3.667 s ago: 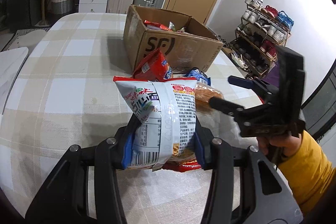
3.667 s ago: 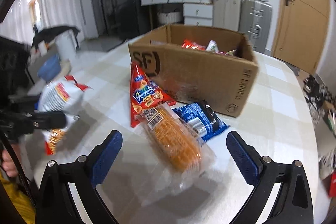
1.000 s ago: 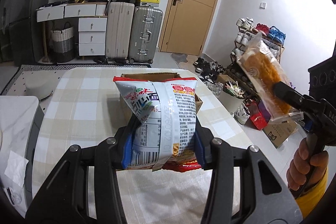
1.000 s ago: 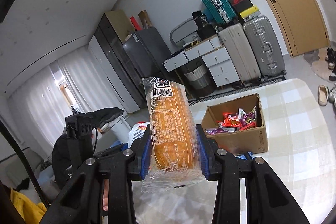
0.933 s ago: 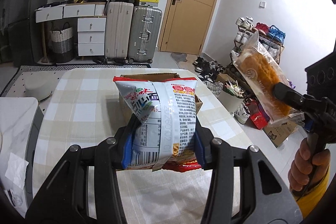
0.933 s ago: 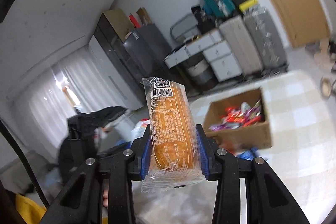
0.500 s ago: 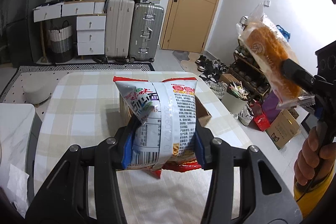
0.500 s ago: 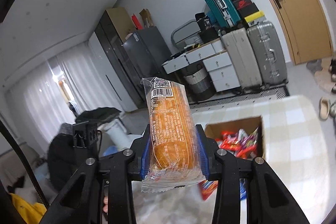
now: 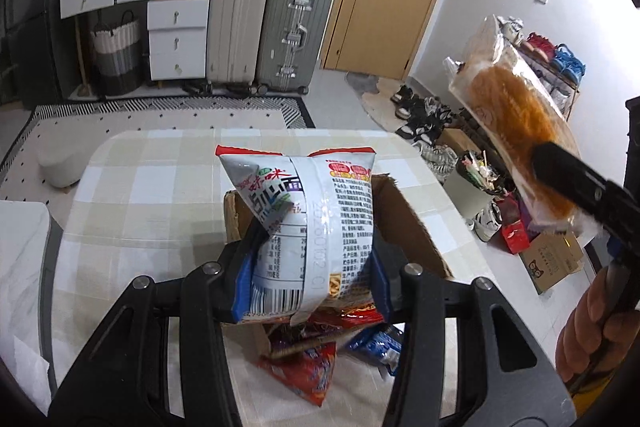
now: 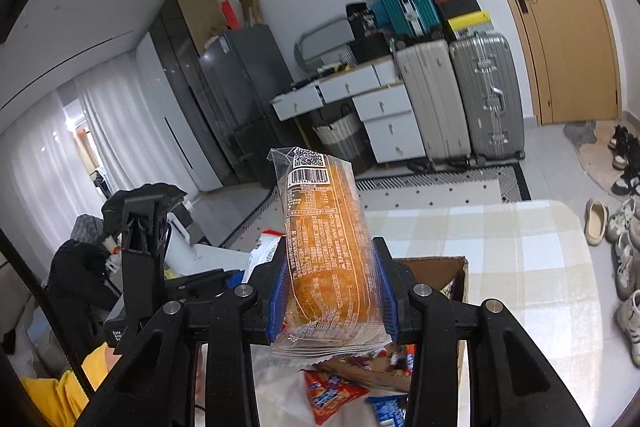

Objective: Organize snacks
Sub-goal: 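Carry the chip bag and bread roll over the SF box and open both grippers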

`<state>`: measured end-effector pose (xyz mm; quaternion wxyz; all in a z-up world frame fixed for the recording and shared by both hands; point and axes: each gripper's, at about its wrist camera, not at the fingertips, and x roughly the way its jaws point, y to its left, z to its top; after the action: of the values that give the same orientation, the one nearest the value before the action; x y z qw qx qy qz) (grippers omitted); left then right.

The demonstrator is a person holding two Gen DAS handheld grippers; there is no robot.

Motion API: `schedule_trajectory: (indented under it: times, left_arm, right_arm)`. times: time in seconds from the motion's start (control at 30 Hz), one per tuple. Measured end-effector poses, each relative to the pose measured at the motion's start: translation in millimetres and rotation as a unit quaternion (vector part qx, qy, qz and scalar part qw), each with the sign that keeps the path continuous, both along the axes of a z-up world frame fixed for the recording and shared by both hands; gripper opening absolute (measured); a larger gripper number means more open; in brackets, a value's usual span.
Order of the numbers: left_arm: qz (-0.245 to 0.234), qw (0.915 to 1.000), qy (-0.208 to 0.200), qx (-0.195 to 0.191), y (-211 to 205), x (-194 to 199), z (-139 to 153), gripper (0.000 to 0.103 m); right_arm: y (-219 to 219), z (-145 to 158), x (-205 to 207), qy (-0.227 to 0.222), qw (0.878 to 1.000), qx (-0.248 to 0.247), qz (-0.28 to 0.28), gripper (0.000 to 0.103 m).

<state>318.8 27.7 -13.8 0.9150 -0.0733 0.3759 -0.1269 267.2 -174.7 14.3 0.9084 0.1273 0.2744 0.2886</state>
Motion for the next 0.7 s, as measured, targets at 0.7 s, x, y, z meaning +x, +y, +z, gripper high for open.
schedule_trajectory:
  times: [0.7]
  left_arm:
    - [0.006,0.9967,0.08,0.008,-4.3,93.7,-89.5,0.043]
  right_arm:
    - [16.5,-106.0,80.2,0.109,0.993,-0.053,-0.006,0.038]
